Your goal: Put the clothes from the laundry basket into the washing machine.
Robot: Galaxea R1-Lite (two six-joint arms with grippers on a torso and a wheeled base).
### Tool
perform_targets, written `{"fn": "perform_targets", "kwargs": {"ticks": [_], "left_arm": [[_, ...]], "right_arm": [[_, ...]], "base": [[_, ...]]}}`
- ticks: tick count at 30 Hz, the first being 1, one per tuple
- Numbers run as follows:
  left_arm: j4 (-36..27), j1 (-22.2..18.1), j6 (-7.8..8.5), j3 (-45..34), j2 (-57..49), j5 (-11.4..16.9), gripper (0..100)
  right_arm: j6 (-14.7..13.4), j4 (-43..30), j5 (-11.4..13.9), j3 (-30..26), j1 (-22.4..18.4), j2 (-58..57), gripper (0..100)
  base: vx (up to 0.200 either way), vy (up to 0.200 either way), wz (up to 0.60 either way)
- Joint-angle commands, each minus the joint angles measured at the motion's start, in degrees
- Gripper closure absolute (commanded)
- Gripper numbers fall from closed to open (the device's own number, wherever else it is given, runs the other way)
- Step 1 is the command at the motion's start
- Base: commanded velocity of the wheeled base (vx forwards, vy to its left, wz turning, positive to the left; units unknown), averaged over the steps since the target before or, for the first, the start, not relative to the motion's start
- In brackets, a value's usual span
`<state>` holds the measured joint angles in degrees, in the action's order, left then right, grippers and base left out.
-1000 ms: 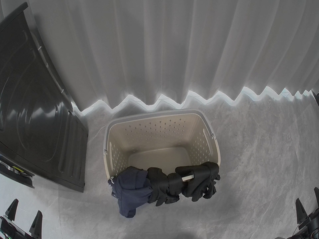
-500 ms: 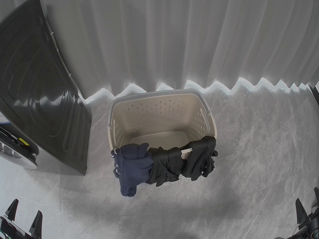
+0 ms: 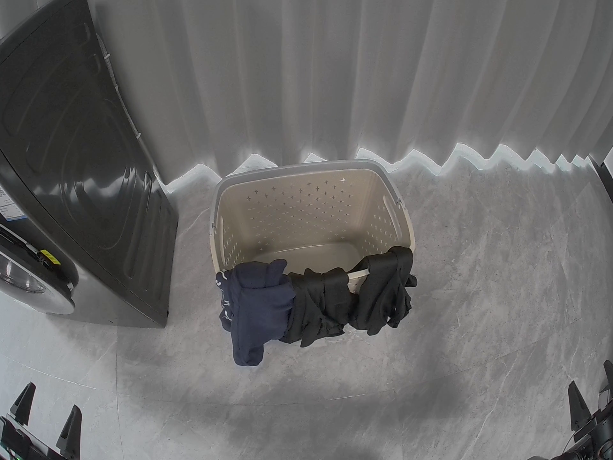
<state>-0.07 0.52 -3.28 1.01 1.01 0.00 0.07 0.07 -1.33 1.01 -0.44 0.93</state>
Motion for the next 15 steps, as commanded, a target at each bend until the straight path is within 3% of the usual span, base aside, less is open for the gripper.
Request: {"fn": "perform_targets", "kwargs": {"ticks": [1, 15], "left_arm": [[0.0, 0.0, -0.06, -0.9, -0.7, 0.0, 0], [0.0, 0.0, -0.06, -0.9, -0.7, 0.0, 0]], "right_arm": [[0.0, 0.0, 0.0, -1.0, 0.0, -0.9, 0], [0.0, 0.0, 0.0, -1.0, 0.0, -0.9, 0]], "base": [[0.0, 0.2, 0.0], [0.0, 0.2, 0.0]]}}
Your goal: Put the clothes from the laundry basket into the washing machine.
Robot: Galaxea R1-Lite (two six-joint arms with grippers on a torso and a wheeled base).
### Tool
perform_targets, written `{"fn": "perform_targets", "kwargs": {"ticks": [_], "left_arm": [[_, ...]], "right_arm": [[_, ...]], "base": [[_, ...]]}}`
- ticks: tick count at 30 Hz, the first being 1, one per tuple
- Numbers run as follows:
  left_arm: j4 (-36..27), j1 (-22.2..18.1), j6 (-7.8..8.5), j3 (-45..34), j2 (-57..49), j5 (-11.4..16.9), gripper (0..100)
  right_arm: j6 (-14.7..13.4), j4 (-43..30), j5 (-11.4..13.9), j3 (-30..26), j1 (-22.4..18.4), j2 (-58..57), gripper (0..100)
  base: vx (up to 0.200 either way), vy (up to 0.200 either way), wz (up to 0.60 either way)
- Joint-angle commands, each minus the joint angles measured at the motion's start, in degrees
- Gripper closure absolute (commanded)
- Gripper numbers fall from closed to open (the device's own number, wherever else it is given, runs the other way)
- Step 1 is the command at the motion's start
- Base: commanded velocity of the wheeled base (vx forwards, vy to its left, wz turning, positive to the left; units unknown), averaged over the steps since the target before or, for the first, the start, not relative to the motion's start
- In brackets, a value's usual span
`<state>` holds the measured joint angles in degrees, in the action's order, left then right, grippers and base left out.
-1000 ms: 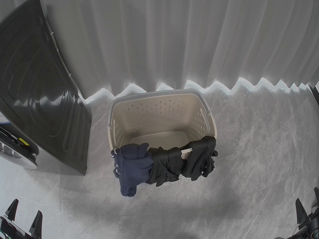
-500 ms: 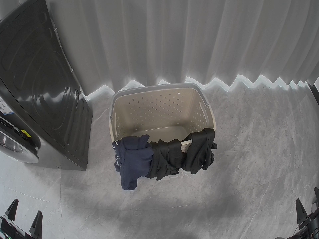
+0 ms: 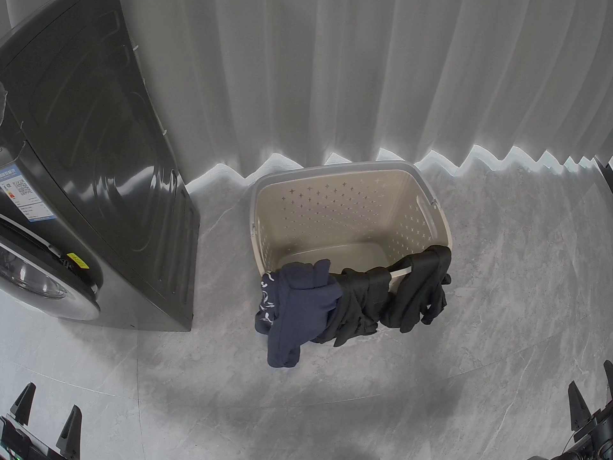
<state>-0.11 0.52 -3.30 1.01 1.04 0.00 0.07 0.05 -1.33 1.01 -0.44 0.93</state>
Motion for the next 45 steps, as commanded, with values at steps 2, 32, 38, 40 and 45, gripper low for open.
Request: {"fn": "perform_targets", "kwargs": {"ticks": [2, 32, 38, 40, 45], "left_arm": [[0.0, 0.0, -0.04, -0.9, -0.7, 0.0, 0], [-0.1, 0.0, -0.04, -0.9, -0.7, 0.0, 0], [0.0, 0.0, -0.04, -0.9, -0.7, 0.0, 0], [-0.1, 0.0, -0.04, -0.9, -0.7, 0.0, 0], [-0.1, 0.0, -0.04, -0.9, -0.7, 0.0, 0]], "right_arm": [[0.0, 0.0, 0.0, -1.0, 0.0, -0.9, 0], [0.0, 0.0, 0.0, -1.0, 0.0, -0.9, 0], [0.0, 0.0, 0.0, -1.0, 0.0, -0.9, 0], [0.0, 0.0, 0.0, -1.0, 0.0, -0.9, 0], [0.0, 0.0, 0.0, -1.0, 0.0, -0.9, 0]], "base": [[0.0, 0.2, 0.0], [0.0, 0.2, 0.0], [0.0, 0.2, 0.0], [0.0, 0.2, 0.0], [0.0, 0.12, 0.0]]}}
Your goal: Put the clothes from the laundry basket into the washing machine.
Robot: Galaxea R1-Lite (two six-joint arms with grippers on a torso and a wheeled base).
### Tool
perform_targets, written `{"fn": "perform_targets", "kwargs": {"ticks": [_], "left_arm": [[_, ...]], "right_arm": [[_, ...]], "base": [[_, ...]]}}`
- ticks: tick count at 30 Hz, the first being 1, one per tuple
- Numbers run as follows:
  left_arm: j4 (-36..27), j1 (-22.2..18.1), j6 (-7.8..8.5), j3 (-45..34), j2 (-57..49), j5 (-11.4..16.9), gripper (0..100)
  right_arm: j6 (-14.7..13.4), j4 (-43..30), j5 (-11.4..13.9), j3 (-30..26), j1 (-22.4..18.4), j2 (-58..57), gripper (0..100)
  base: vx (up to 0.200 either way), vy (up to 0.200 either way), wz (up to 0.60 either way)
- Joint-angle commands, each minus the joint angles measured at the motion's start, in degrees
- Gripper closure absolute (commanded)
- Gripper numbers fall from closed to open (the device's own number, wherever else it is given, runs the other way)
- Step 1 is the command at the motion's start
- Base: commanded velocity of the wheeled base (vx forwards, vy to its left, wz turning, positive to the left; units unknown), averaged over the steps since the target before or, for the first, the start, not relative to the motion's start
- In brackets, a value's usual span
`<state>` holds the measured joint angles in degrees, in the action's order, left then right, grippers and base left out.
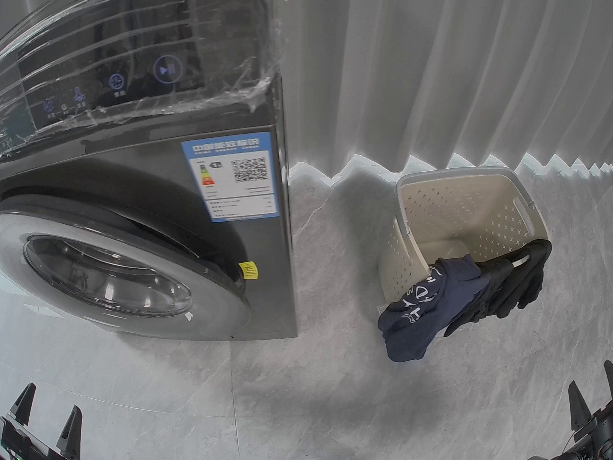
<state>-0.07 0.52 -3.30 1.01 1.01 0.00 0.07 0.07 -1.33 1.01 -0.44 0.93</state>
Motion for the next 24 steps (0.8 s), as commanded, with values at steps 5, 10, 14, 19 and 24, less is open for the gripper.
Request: {"fn": "perform_targets", "kwargs": {"ticks": [5, 10, 14, 19, 24], "left_arm": [[0.0, 0.0, -0.04, -0.9, -0.7, 0.0, 0], [0.0, 0.0, -0.04, -0.9, -0.7, 0.0, 0], [0.0, 0.0, -0.04, -0.9, -0.7, -0.1, 0], [0.0, 0.0, -0.04, -0.9, -0.7, -0.1, 0], [-0.1, 0.0, -0.04, -0.9, -0.7, 0.0, 0]], "right_arm": [[0.0, 0.0, 0.0, -1.0, 0.0, -0.9, 0], [0.0, 0.0, 0.0, -1.0, 0.0, -0.9, 0], [0.0, 0.0, 0.0, -1.0, 0.0, -0.9, 0], [0.0, 0.0, 0.0, -1.0, 0.0, -0.9, 0], [0.0, 0.0, 0.0, -1.0, 0.0, -0.9, 0]], "base": [[-0.04, 0.0, 0.0], [-0.2, 0.0, 0.0], [-0.2, 0.0, 0.0], [-0.08, 0.0, 0.0], [0.0, 0.12, 0.0]]}}
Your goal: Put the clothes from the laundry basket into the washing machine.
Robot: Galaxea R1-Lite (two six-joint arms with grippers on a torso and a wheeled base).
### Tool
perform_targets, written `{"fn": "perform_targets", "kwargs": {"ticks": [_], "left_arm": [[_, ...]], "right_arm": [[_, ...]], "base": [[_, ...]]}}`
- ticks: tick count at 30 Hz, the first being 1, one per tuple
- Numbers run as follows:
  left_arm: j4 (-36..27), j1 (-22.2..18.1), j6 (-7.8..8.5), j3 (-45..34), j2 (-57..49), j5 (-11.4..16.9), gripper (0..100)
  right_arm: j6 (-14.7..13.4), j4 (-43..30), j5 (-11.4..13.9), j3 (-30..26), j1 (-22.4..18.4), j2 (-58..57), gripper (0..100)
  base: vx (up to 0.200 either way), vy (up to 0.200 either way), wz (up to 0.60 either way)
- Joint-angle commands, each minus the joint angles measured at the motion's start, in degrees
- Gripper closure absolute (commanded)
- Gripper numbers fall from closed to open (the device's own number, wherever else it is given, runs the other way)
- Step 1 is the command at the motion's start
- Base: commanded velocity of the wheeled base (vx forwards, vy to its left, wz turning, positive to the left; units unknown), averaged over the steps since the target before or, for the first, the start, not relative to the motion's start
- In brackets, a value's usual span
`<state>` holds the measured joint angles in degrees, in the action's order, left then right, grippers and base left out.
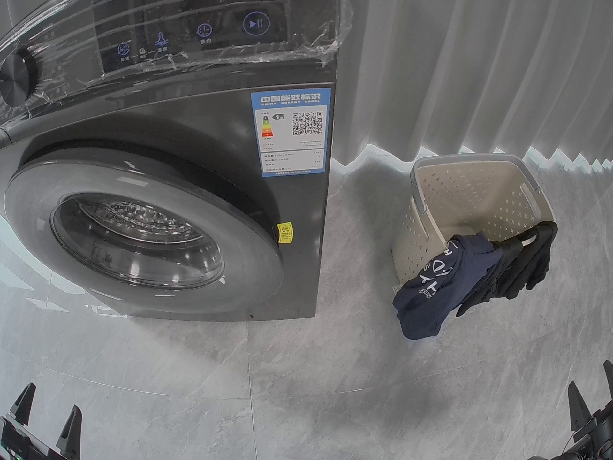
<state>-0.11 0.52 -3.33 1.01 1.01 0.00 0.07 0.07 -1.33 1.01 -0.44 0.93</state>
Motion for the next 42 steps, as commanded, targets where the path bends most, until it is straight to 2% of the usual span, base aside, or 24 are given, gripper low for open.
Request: {"fn": "perform_targets", "kwargs": {"ticks": [1, 22, 42], "left_arm": [[-0.1, 0.0, -0.01, -0.9, -0.7, 0.0, 0], [0.0, 0.0, -0.01, -0.9, -0.7, 0.0, 0], [0.0, 0.0, -0.1, -0.9, -0.7, -0.1, 0]], "right_arm": [[0.0, 0.0, 0.0, -1.0, 0.0, -0.9, 0], [0.0, 0.0, 0.0, -1.0, 0.0, -0.9, 0], [0.1, 0.0, 0.0, -1.0, 0.0, -0.9, 0]], "base": [[0.0, 0.2, 0.0], [0.0, 0.2, 0.0], [0.0, 0.0, 0.0]]}}
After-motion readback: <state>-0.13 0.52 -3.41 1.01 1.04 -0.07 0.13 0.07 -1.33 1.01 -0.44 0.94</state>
